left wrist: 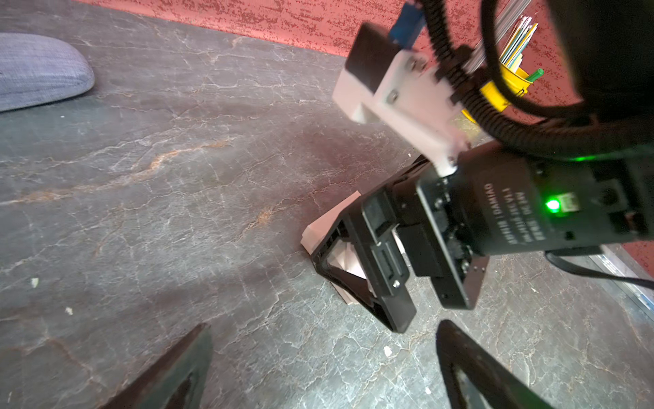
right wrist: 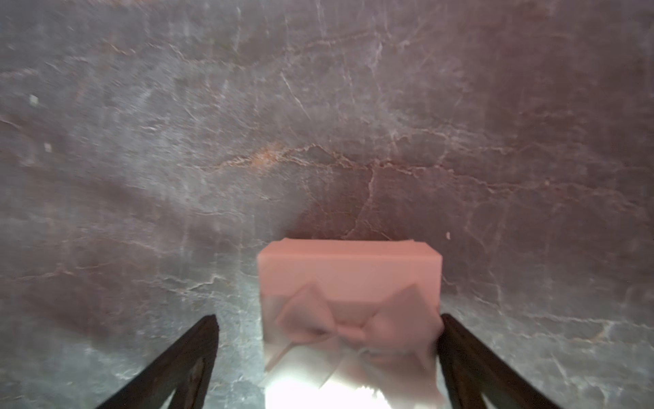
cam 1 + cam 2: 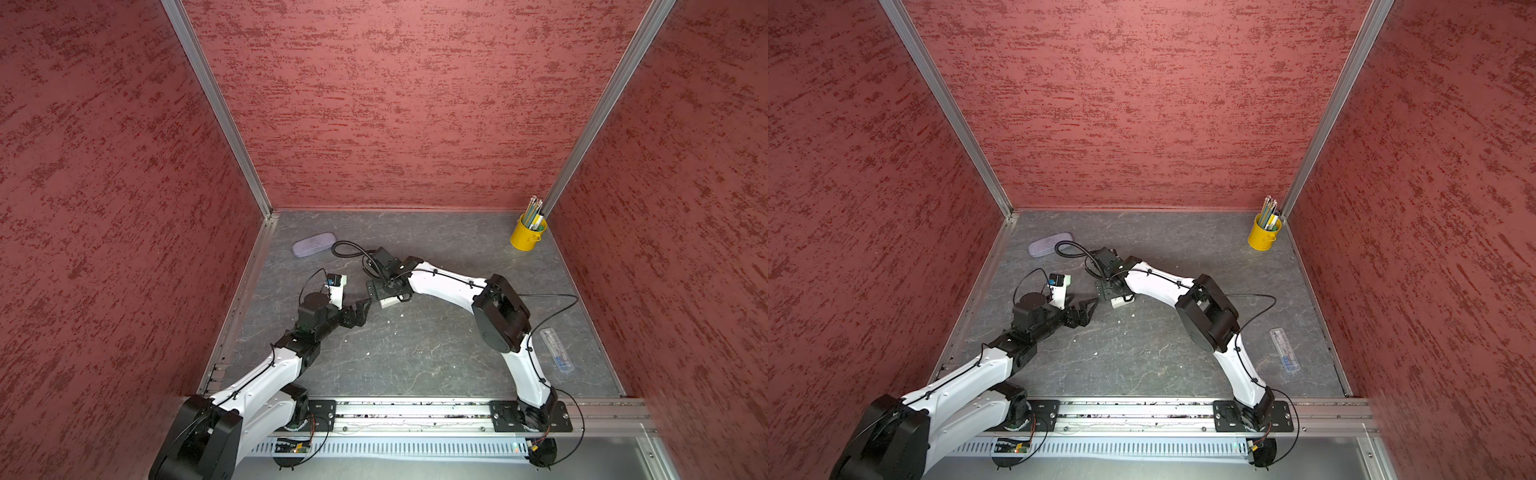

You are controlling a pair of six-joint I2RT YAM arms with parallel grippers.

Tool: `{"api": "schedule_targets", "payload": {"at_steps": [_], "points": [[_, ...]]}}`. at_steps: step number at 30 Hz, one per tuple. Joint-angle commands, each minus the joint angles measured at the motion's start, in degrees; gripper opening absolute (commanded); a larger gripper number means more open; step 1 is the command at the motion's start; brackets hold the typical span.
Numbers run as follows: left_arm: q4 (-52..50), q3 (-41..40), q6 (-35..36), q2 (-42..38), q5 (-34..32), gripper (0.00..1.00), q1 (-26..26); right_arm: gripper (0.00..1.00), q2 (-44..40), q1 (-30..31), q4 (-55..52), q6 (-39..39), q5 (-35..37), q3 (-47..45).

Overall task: Take the necklace out of the lift-off lid jewelry box
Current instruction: Pick up the jewelry box from the center of the board, then open the lid on the jewelry box.

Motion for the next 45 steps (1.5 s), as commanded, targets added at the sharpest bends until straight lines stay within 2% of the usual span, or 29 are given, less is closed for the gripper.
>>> {"api": "schedule_targets", "payload": {"at_steps": [1, 6, 10, 22, 28, 32, 37, 42, 45], "points": [[4.4, -1.8, 1.3, 0.0, 0.1, 0.93, -0.1, 0.91, 1.4, -0.2, -1.4, -0.2, 1.5, 2.1], [3.8, -1.3, 1.8, 0.3, 0.5, 0.89, -0.1, 0.79, 1.3, -0.1, -2.3, -0.1, 2.8, 2.1], [3.6, -1.1, 2.0, 0.7, 0.8, 0.88, -0.1, 0.74, 0.6, -0.2, -2.8, -0.5, 3.6, 2.0], [5.6, -0.1, 5.0, 0.7, 4.4, 0.81, -0.6, 0.74, -5.7, -0.2, -2.6, -1.6, 2.5, -1.8], [6.7, 1.2, 11.1, 0.6, 2.3, 0.81, -6.4, 0.74, -10.4, -1.0, -2.6, -2.7, -0.1, -5.2], [7.0, 3.0, 17.5, 2.0, -2.0, 0.82, -12.3, 0.75, -14.3, -1.9, -3.6, -4.0, -1.3, -7.2], [8.0, 5.7, 21.9, 5.2, -3.4, 0.84, -16.1, 0.75, -18.8, -3.2, -4.6, -5.2, -2.0, -9.8], [15.0, 5.2, 22.9, 7.9, -2.5, 0.91, -17.1, 0.75, -21.6, -4.6, -5.9, -6.5, -3.9, -10.5], [19.8, 4.5, 23.1, 10.8, -1.2, 0.99, -17.1, 0.75, -22.9, -5.2, -6.3, -6.9, -5.5, -10.7]]}}
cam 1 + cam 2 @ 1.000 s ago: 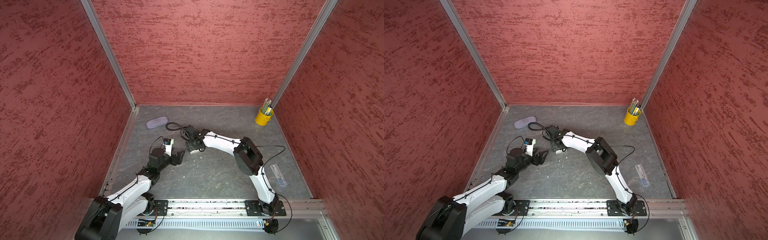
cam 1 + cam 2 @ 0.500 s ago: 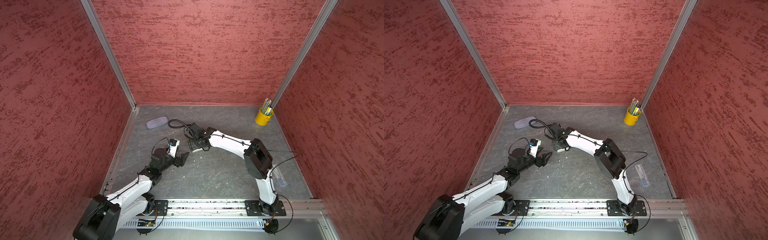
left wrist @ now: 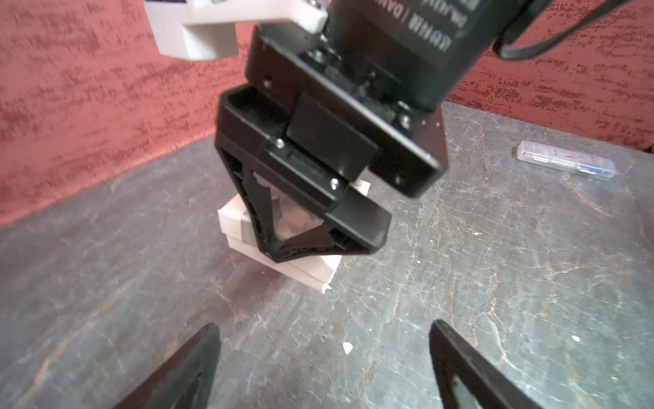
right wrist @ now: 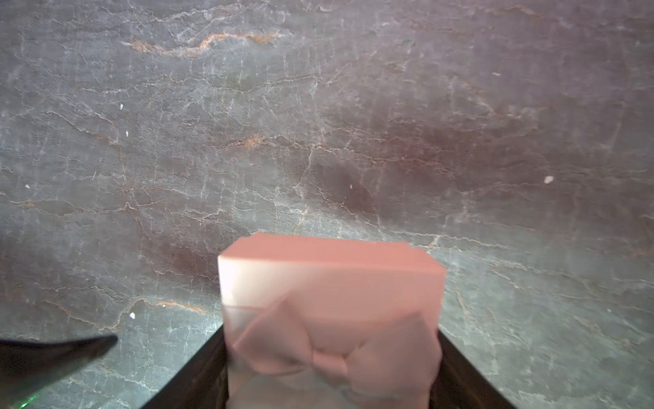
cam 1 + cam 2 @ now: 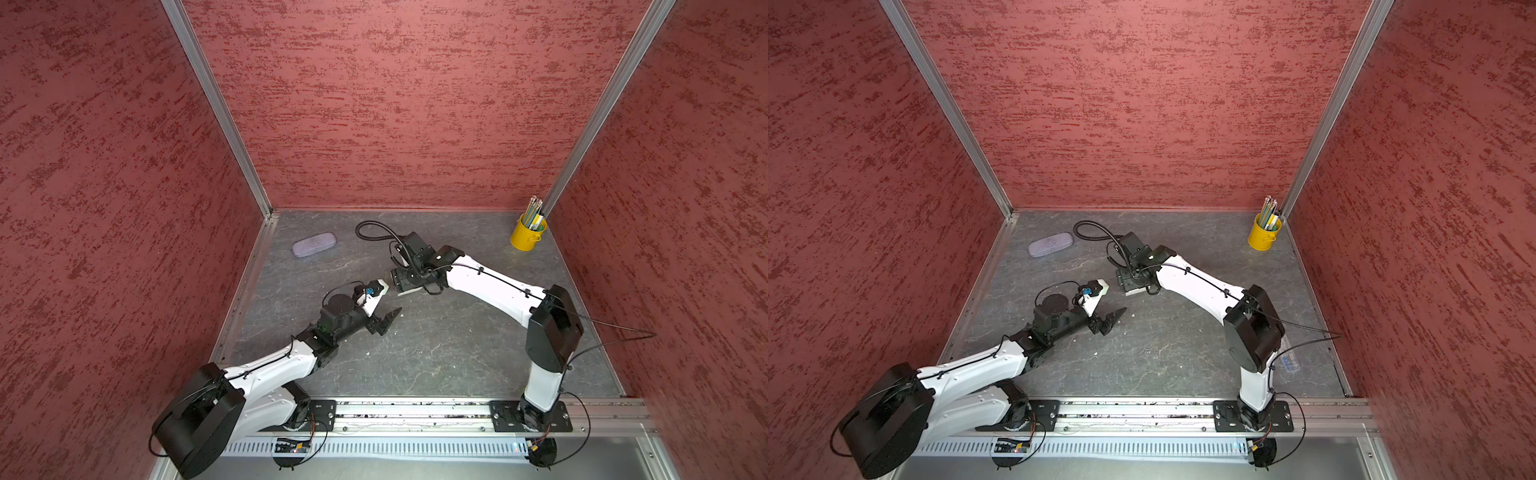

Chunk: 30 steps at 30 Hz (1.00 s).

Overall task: Take the necklace out of the lift-off lid jewelry box
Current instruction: Open the lid on the jewelry box.

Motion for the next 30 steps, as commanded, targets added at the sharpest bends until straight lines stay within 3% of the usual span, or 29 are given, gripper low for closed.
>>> {"api": "schedule_targets", "payload": {"at_steps": [1, 8, 15, 30], "points": [[8.0, -0.5, 2.0, 3.1, 1.4, 1.00, -0.1, 0.75, -2.6, -0.8, -1.3, -1.2, -3.2, -0.5], [14.8, 1.2, 4.5, 10.2, 3.5, 1.00, 0.3, 0.75, -4.2, -1.2, -1.6, -3.1, -7.9, 0.1], [19.4, 1.9, 3.7, 13.0, 7.5, 1.00, 4.4, 0.75, -5.0, -1.3, -4.5, -5.3, -8.8, 0.8], [18.0, 5.1, 7.3, 16.4, 17.4, 1.00, 6.7, 0.75, -5.3, -1.3, -6.5, -6.2, -11.4, 2.4]]}}
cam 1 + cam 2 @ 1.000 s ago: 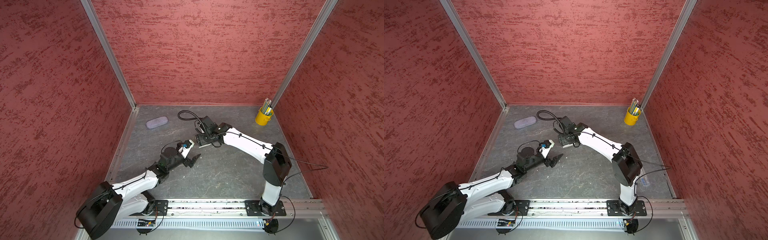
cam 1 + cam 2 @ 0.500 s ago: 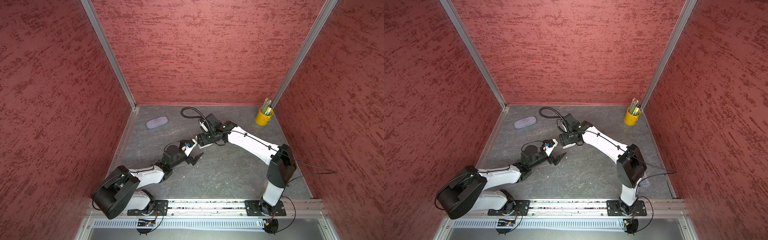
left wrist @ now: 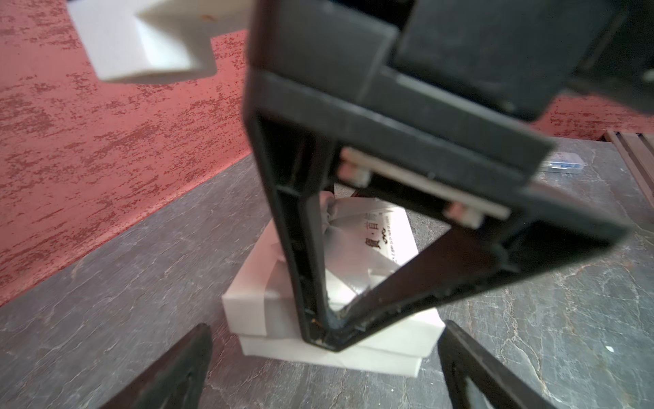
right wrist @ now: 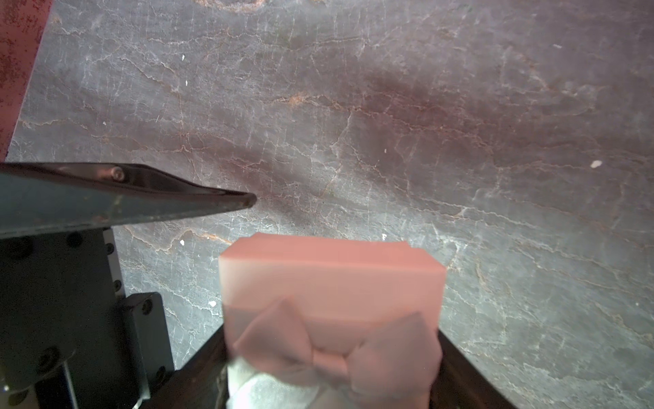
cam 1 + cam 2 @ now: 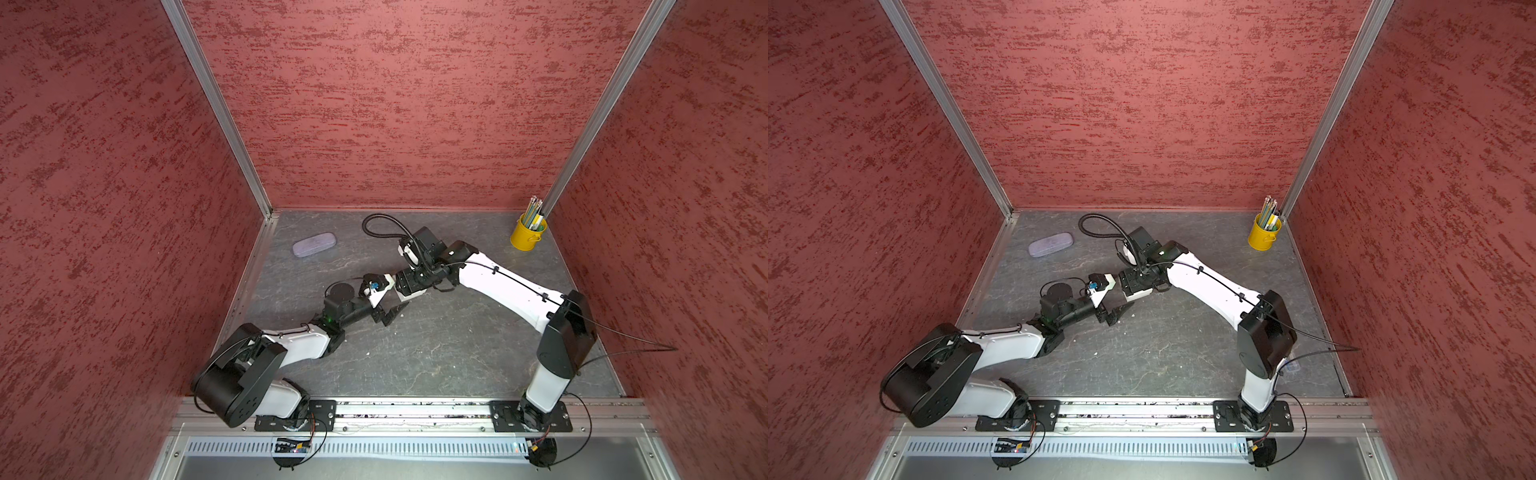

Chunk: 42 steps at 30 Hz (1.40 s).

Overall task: Take the necklace out of the lift-off lid jewelry box
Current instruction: Open the lid on the jewelry box.

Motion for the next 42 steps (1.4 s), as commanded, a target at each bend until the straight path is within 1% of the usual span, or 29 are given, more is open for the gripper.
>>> {"api": "schedule_targets", "payload": {"at_steps": [1, 9, 15, 25, 30, 36, 39, 42], "points": [[0.4, 1.8, 0.8, 1.0, 3.2, 1.00, 1.0, 0.75, -1.6, -0.3, -1.1, -0.8, -1.3, 2.2], [0.1, 2.3, 0.7, 2.3, 6.7, 1.00, 2.7, 0.75, -1.1, -0.3, -2.0, -1.1, -2.1, 2.9], [0.1, 1.7, 1.1, 2.7, 7.5, 0.99, 2.7, 0.75, -0.6, -0.4, -2.6, -1.2, -2.0, 4.0], [-0.1, 1.9, 0.8, 1.8, 8.1, 0.85, 2.7, 0.75, -0.3, -0.5, -2.8, -1.1, -2.9, 4.2], [-0.3, 1.8, 0.0, 1.2, 8.1, 0.80, 2.8, 0.75, -0.4, -0.6, -2.3, -1.0, -3.5, 4.1], [-0.2, 0.6, -1.2, -0.3, 7.6, 0.73, 3.2, 0.79, -0.7, -0.8, -1.9, -1.4, -3.6, 3.6], [-0.4, -0.4, -1.9, -1.4, 7.5, 0.70, 3.4, 0.79, -1.4, -1.2, -1.2, -1.4, -4.5, 2.8], [-1.0, -1.2, -2.9, -2.5, 7.5, 0.68, 3.4, 0.76, -2.8, -1.9, 0.8, -1.2, -6.6, 0.8]]}}
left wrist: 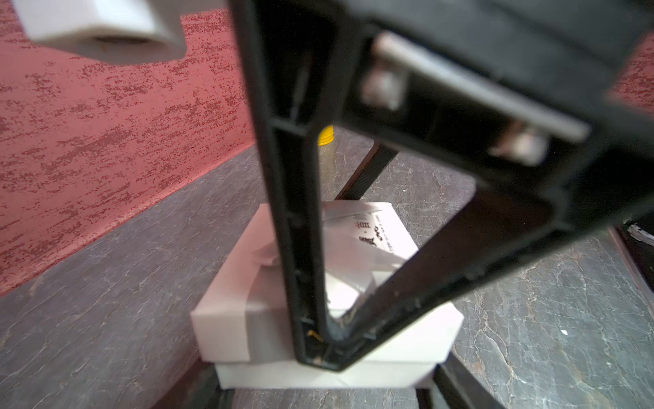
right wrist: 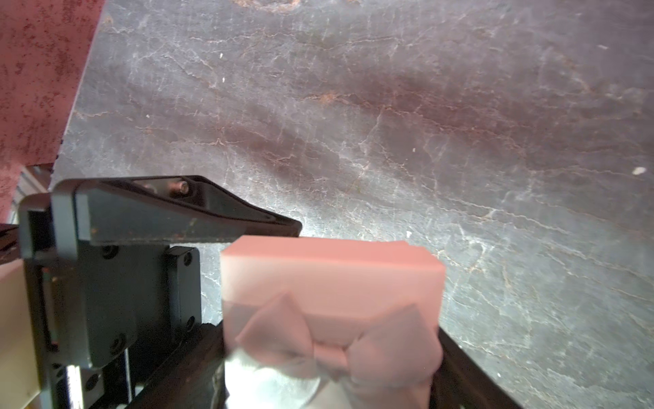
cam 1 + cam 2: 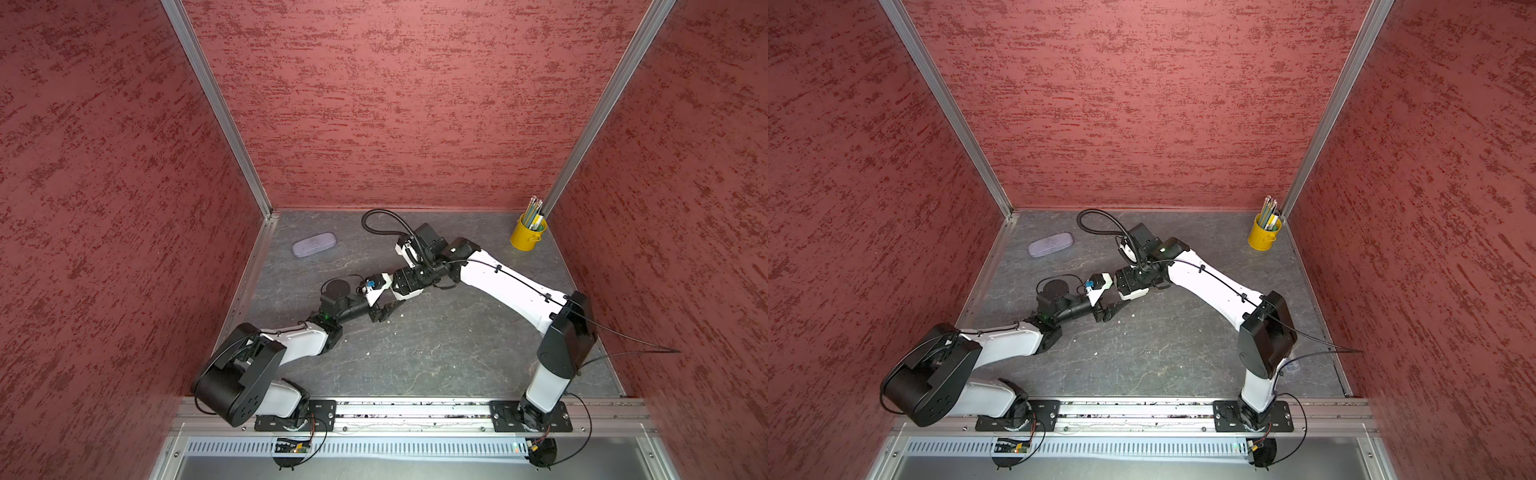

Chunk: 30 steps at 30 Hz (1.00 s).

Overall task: Take the necklace out of the lift-off lid jewelry box
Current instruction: Open the lid on the jewelry box.

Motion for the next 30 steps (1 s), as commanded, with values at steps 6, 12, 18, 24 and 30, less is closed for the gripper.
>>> {"api": "schedule_targets", "payload": {"at_steps": [6, 12, 18, 24, 30], "points": [[-3.3, -2.6, -1.7, -5.2, -0.3, 0.67, 0.1, 0.73, -4.2, -3.0, 6.2, 0.6, -6.5, -4.2], [-4.7, -3.7, -1.3, -7.3, -0.5, 0.67, 0.2, 0.71, -4.3, -5.2, 7.1, 1.4, -7.3, -4.3], [-4.7, -3.5, -1.3, -6.6, -0.4, 0.67, 0.3, 0.71, -6.0, -6.9, 8.9, 2.7, -7.6, -6.1], [-4.7, -2.6, -1.6, -5.7, -0.3, 0.67, 0.2, 0.71, -8.2, -8.9, 10.4, 3.6, -8.5, -9.3], [-5.3, -2.4, -1.7, -5.8, -0.3, 0.67, 0.2, 0.71, -10.3, -13.2, 9.2, 4.5, -2.3, -12.1]]}}
